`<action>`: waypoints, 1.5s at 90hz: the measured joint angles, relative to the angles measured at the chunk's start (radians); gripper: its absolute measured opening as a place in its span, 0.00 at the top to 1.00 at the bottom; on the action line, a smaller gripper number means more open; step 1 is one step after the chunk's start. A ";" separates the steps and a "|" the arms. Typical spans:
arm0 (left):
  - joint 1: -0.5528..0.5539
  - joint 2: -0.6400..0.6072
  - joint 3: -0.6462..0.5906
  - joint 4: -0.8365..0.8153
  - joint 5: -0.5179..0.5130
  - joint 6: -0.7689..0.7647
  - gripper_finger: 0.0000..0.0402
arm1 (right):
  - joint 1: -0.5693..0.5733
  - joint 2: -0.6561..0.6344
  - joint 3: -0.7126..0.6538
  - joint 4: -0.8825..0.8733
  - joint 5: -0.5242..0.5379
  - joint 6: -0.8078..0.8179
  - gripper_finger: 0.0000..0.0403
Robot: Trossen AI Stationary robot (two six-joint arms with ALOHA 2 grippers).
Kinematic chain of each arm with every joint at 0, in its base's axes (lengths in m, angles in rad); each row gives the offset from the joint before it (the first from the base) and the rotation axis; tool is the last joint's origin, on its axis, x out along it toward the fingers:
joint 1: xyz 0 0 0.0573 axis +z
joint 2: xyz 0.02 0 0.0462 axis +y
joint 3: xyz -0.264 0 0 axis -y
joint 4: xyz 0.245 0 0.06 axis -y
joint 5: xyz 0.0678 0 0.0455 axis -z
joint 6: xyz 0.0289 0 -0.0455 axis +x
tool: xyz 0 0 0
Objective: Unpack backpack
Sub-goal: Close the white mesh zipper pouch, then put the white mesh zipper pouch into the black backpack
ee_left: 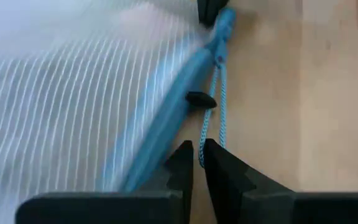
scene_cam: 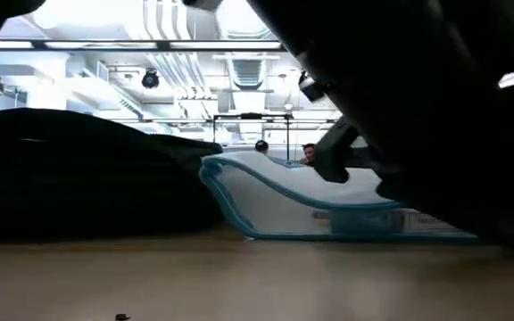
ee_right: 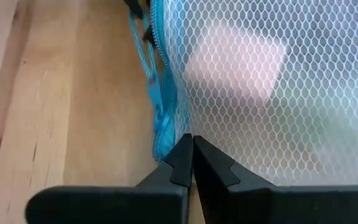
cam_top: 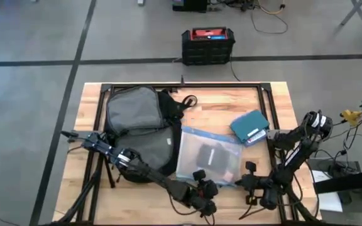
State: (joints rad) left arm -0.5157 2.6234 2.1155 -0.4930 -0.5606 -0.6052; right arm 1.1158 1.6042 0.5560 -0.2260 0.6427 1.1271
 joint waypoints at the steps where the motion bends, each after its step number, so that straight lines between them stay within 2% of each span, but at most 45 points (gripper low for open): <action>1: -0.003 0.000 0.000 -0.004 -0.001 -0.006 0.93 | 0.001 0.000 0.000 0.000 0.001 0.000 1.00; 20: -0.039 -0.017 0.001 -0.117 -0.007 -0.103 0.93 | 0.009 0.000 -0.001 -0.005 0.004 -0.009 1.00; 40: -0.063 -0.065 0.000 -0.456 -0.028 -0.238 0.93 | 0.073 -0.019 -0.003 -0.020 -0.034 0.013 1.00; 59: -0.093 -0.086 -0.002 -0.757 -0.034 -0.410 0.93 | 0.155 -0.082 -0.003 -0.129 -0.066 0.136 1.00; 83: -0.158 -0.091 -0.008 -1.045 0.057 -0.638 0.93 | 0.196 -0.136 -0.005 -0.212 -0.099 0.182 1.00; 102: -0.194 -0.144 -0.009 -0.949 0.080 -0.657 0.94 | 0.195 -0.184 0.017 -0.248 -0.075 0.104 1.00; 124: -0.184 -0.220 -0.007 -0.734 0.054 -0.447 0.94 | 0.142 -0.214 0.112 -0.307 0.061 -0.050 0.99; 135: -0.166 -0.267 -0.006 -0.666 0.054 -0.288 0.94 | 0.053 -0.216 0.137 -0.324 0.065 -0.135 0.91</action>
State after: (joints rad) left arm -0.6821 2.3564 2.1090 -1.1593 -0.5064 -0.8927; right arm 1.1683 1.3880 0.6931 -0.5502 0.7078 0.9919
